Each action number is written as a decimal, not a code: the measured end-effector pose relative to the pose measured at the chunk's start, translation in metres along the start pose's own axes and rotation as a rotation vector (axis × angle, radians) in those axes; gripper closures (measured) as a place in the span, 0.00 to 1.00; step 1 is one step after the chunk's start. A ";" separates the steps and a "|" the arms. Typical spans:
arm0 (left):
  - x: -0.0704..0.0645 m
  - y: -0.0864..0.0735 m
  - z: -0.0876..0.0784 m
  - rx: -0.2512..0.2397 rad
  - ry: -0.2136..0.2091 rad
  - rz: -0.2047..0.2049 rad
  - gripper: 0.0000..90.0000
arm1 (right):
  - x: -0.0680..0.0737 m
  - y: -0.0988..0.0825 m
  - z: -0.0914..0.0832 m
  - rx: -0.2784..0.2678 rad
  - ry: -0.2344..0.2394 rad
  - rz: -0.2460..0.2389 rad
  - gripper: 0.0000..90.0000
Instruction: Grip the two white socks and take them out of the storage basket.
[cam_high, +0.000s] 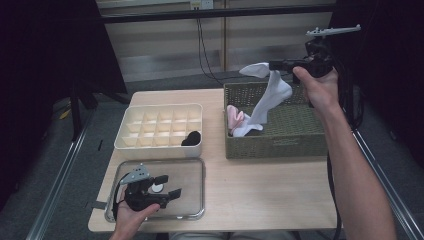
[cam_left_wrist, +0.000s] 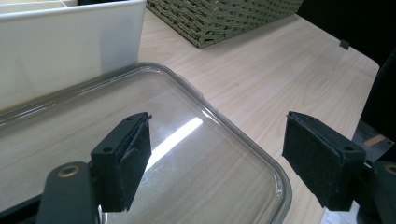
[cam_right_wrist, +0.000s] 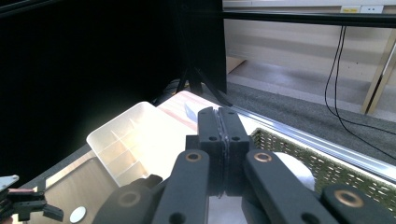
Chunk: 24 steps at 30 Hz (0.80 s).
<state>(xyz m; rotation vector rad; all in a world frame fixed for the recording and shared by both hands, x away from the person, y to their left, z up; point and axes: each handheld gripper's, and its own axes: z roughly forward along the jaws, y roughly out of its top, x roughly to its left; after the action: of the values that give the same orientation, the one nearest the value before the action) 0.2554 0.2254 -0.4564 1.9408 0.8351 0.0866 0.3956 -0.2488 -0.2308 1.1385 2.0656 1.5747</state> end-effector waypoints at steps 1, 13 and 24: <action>0.000 0.001 0.001 0.000 -0.005 0.000 0.26 | 0.004 0.002 -0.002 -0.005 0.003 -0.004 0.99; -0.008 0.026 0.009 -0.001 -0.010 0.055 0.27 | 0.024 0.003 -0.024 -0.042 0.022 -0.003 0.99; -0.007 0.041 0.023 -0.002 -0.003 0.086 0.30 | 0.042 -0.011 -0.046 -0.072 0.038 -0.017 0.99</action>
<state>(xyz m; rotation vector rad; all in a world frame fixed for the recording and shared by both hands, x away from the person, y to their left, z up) 0.2802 0.1926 -0.4333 1.9741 0.7492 0.1360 0.3344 -0.2500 -0.2153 1.0714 2.0188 1.6613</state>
